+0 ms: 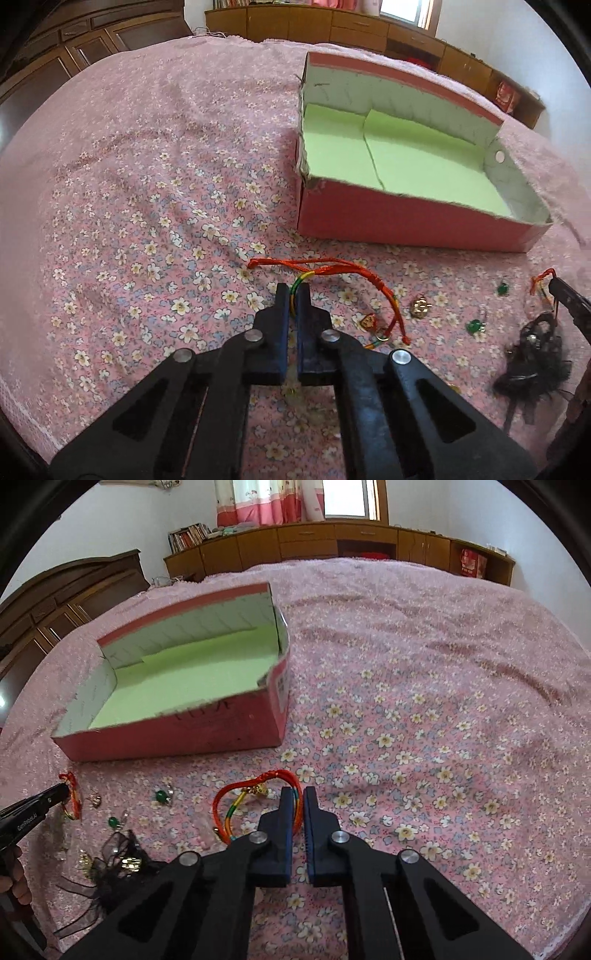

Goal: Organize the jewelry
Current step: 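Carry both held bracelets over the green-lined shoebox with both tools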

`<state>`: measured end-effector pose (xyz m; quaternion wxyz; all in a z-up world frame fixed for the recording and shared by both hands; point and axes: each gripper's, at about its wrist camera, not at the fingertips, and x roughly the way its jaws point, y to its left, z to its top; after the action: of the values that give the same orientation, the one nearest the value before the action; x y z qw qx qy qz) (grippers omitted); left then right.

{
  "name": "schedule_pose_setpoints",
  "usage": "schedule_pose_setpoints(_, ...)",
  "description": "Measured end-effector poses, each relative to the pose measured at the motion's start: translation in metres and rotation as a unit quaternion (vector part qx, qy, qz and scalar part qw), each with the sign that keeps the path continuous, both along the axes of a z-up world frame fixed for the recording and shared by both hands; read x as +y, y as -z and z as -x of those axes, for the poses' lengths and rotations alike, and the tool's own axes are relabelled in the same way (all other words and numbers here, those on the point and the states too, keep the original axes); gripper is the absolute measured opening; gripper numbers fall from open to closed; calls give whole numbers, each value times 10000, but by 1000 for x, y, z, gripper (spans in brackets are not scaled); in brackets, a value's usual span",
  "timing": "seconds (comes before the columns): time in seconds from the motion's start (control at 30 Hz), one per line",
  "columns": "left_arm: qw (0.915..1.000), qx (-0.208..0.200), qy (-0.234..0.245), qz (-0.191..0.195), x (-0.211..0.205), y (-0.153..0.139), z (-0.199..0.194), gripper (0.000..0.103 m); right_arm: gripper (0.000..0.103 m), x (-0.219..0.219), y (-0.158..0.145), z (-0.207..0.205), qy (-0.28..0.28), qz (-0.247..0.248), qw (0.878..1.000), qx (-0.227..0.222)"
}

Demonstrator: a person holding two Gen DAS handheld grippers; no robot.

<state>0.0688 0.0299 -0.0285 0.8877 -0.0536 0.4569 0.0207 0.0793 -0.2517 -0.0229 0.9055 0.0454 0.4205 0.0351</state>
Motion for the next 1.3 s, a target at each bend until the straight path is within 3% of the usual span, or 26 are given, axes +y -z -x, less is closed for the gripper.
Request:
schedule_pose_setpoints(0.73, 9954, -829, 465, 153, -2, -75, 49, 0, 5, 13, -56, 35, -380, -241, 9965, -698)
schedule_pose_setpoints(1.3, 9888, -1266, 796, -6, -18, -112, 10, 0, 5, 46, -101, 13, -1160, -176, 9878, -1024)
